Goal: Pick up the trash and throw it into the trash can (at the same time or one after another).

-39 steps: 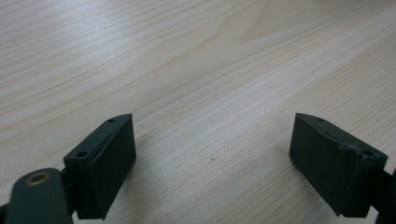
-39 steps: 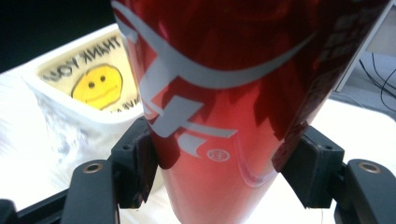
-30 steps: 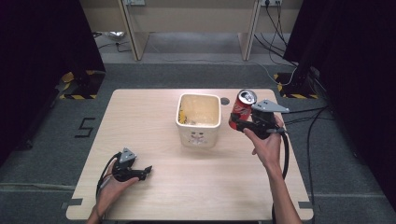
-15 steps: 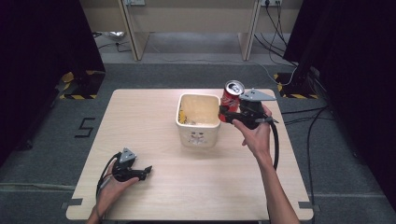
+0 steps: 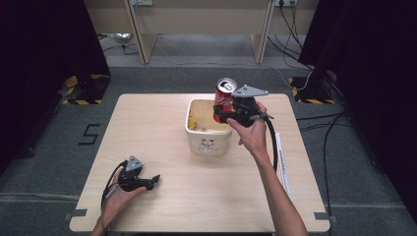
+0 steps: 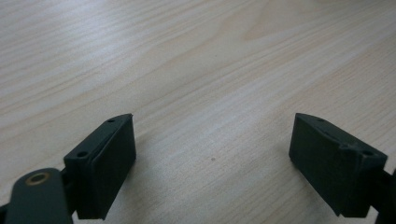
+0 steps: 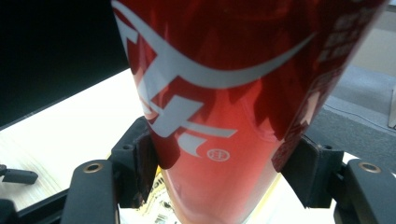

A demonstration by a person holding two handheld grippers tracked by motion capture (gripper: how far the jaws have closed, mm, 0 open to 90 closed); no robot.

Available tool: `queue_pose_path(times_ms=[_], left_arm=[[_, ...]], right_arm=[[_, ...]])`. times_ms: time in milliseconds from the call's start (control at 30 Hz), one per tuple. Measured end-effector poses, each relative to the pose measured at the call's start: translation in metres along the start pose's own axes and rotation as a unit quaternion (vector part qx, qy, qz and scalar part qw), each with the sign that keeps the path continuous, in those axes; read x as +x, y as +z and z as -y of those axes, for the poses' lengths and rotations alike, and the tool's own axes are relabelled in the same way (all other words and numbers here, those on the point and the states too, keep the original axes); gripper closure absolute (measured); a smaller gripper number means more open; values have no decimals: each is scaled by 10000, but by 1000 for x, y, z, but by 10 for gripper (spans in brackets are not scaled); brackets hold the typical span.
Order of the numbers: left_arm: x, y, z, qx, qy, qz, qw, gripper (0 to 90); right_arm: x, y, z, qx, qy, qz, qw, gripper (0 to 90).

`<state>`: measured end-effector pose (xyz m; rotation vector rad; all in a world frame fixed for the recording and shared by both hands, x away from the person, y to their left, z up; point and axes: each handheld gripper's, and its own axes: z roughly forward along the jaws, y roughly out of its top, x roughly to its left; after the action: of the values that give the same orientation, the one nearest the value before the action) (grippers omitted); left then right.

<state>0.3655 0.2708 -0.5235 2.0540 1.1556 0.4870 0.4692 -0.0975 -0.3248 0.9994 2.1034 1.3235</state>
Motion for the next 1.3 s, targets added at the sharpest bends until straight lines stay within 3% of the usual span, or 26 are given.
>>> queue_pose_path(times_ms=[133, 233, 567, 800, 1300], left_arm=[[0, 0, 0, 5, 6, 1, 10000, 139], [0, 0, 0, 4, -1, 3, 10000, 139], [0, 0, 0, 8, 20, -3, 10000, 139], [0, 0, 0, 4, 7, -1, 10000, 139], [0, 0, 0, 8, 12, 0, 10000, 139]], right_arm=[[3, 10, -2, 75, -42, -21, 10000, 340], [2, 21, -1, 107, 62, -85, 9999, 340], [2, 52, 9, 474, 132, -146, 9987, 339], [6, 64, 13, 698, 88, -194, 9973, 338], [18, 79, 17, 908, 49, -371, 9952, 336]])
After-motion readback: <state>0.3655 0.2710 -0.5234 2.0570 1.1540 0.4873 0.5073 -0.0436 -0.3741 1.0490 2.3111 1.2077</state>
